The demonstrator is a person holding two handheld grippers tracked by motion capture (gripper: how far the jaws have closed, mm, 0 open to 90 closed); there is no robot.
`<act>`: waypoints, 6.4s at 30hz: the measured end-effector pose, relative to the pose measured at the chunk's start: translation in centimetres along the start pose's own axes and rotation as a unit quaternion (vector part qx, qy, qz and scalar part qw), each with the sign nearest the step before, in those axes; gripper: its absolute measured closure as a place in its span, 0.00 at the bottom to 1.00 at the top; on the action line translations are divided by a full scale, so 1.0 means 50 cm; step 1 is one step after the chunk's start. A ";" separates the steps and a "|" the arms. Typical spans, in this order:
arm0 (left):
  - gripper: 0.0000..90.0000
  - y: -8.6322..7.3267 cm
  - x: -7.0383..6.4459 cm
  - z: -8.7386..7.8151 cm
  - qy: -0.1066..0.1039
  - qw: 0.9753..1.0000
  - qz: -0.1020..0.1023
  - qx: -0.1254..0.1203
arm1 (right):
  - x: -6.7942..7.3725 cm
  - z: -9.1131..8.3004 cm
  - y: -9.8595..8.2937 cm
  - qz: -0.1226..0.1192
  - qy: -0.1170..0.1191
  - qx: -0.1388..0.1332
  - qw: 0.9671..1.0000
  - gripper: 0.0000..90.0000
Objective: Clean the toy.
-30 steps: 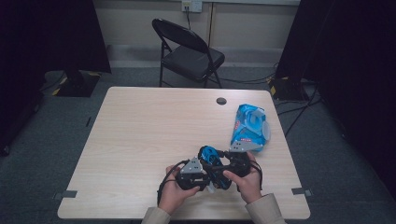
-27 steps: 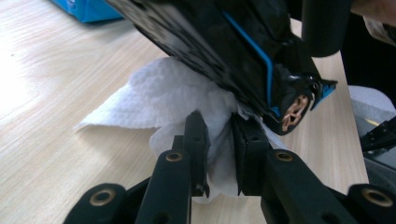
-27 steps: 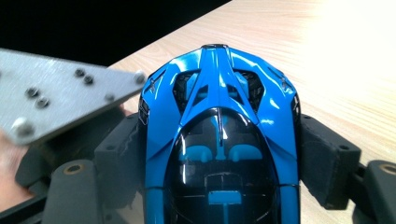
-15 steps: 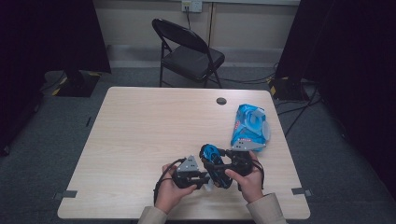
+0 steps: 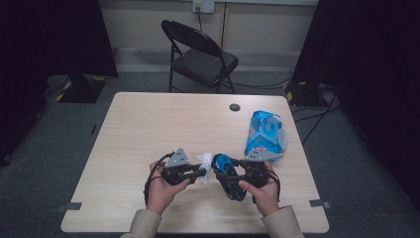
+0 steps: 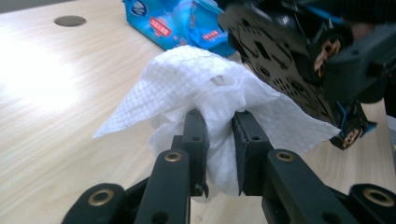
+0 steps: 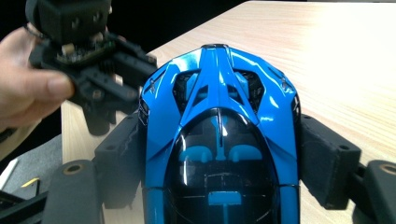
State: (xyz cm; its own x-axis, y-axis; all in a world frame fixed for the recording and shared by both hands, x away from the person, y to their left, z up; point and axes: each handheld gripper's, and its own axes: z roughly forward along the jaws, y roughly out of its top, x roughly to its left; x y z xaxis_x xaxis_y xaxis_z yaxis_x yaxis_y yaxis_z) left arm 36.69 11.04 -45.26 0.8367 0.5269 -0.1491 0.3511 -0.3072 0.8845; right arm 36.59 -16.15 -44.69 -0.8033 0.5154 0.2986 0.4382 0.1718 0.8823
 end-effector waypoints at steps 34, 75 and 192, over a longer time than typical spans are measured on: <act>0.85 0.040 -0.007 0.031 -0.007 1.000 0.018 -0.008 | 0.013 0.006 -0.003 -0.009 0.014 0.006 1.000 0.28; 0.85 -0.009 -0.067 0.109 -0.062 0.997 0.022 0.026 | -0.006 -0.007 -0.001 0.014 0.005 -0.016 1.000 0.28; 0.85 -0.033 -0.115 0.152 -0.087 0.991 0.060 0.083 | -0.025 -0.027 -0.004 0.025 -0.012 -0.024 0.999 0.28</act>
State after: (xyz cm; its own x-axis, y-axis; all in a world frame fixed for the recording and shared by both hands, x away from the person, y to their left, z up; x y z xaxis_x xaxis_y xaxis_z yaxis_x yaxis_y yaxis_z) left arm 34.47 2.50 -49.23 0.9315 0.3383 -0.1334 0.2962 -0.4928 0.8182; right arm 36.98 -17.99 -44.74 -0.7711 0.5420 0.3340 0.4568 0.1056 0.8833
